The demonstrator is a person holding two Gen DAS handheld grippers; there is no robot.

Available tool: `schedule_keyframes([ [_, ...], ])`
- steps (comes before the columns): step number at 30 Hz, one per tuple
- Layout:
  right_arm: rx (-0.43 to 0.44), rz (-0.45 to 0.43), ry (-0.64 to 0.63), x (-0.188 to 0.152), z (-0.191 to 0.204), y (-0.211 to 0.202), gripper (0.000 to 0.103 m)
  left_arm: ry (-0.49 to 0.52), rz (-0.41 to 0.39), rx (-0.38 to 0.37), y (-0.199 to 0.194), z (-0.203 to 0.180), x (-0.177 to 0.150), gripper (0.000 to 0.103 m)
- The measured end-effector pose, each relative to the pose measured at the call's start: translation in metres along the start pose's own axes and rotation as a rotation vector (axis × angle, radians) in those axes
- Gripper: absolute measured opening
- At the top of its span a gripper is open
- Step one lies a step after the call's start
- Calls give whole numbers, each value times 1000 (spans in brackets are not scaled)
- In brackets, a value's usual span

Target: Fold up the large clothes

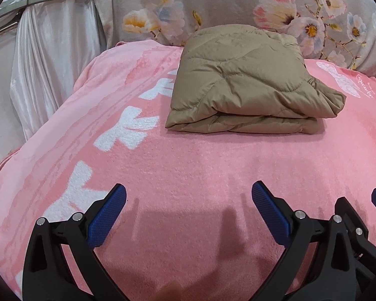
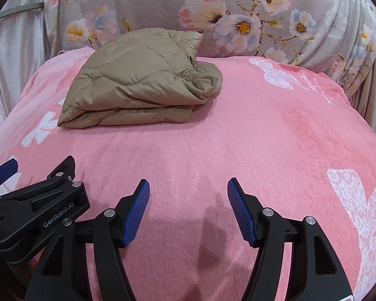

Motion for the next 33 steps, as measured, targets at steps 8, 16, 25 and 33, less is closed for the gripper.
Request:
schedule_keyframes([
  [8,-9,-11,-15,1,1,-2,63,-6,-6,6,-2,2,-1,96],
  [16,-18,-21,-20,1,3,-3,63,-7,-12,12,-4,2,0,96],
  [25,-28,-30,-27,1,5,-6,63,-8,-20,16,-5,3,1,95],
  [33,-26,-30,-28,1,4,-6,63,-8,-21,17,-6,3,1,95],
])
Point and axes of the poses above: each gripper's, at about its wrist camera, not at the fingertips, and y roughly the way its jaws point, z to its left, x to its top, the point moved 8 cm from there along y, roughly the way its jaws point, and after that the axes turned 8 degrees about y, right-handed, at the moved point
